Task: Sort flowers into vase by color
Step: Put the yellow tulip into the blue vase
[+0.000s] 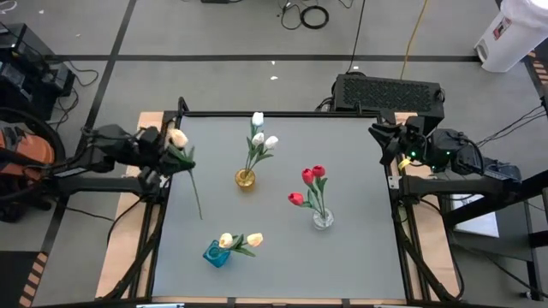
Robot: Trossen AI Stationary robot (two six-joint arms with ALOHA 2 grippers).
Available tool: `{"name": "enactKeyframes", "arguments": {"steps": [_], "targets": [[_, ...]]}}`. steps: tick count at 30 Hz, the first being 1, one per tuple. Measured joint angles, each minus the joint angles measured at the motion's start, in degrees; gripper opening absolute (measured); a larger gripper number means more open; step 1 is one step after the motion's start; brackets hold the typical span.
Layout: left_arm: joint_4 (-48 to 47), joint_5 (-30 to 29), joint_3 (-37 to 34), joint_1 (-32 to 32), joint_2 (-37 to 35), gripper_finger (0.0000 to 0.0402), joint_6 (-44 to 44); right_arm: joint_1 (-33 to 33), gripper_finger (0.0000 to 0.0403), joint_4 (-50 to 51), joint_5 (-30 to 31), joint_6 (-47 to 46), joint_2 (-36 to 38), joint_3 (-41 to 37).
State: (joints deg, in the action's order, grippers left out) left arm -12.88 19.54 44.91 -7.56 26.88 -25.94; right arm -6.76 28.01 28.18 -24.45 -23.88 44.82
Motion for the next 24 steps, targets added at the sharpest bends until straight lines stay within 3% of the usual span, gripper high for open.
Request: {"name": "enactKeyframes", "arguments": {"steps": [7,16,24], "targets": [[2.2,2.9,0.0,1.7,4.5,0.0015,2.2,0.0,0.0105,0.0,0.0,0.0,0.0,0.0],[8.2,4.8,0.0,2.0,4.6,0.0015,-0.2,0.0,0.0105,0.0,0.0,0.0,0.0,0.0],[8.0,21.9,0.0,2.0,4.7,0.0015,2.1,0.0,0.0105,0.1,0.0,0.0,0.0,0.0]]}}
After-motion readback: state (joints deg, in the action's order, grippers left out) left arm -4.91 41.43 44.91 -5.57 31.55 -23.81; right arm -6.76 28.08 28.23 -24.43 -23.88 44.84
